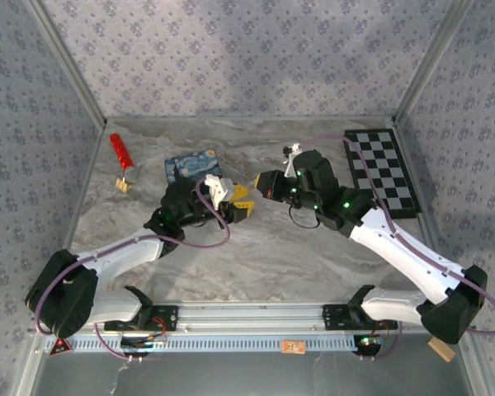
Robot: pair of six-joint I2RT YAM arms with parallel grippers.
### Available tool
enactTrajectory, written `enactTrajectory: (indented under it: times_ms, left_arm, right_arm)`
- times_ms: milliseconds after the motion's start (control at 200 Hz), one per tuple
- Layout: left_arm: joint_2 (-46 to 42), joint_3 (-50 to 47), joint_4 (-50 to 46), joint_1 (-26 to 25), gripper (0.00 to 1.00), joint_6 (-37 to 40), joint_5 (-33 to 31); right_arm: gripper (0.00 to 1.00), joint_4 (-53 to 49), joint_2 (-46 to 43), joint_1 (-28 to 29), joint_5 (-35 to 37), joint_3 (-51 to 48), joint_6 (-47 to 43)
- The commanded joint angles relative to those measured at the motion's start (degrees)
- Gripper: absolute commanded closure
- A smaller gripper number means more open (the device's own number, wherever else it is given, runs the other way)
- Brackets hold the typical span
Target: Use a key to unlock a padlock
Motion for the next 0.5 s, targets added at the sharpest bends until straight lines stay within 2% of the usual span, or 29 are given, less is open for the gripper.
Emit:
enactTrajectory:
  times_ms: [0, 190, 495]
  left_arm:
    - [-0.4, 1.0, 2.2, -0.1, 0.63, 4.4, 2.1]
    - [-0.4, 1.8, 2.7, 0.1, 0.71, 4.8, 1.8]
    - [-2.1, 1.8, 3.0, 0.4, 0.69, 4.6, 0.9]
  right_arm:
    - [1.00, 2.7, -1.5, 0.8, -1.9, 0.8, -1.6]
    - [1.00, 3.3, -1.5, 1.3, -2.2, 1.0, -2.1]
    - [1.00, 3.5, -1.4, 1.9, -2.0, 0.9, -2.0]
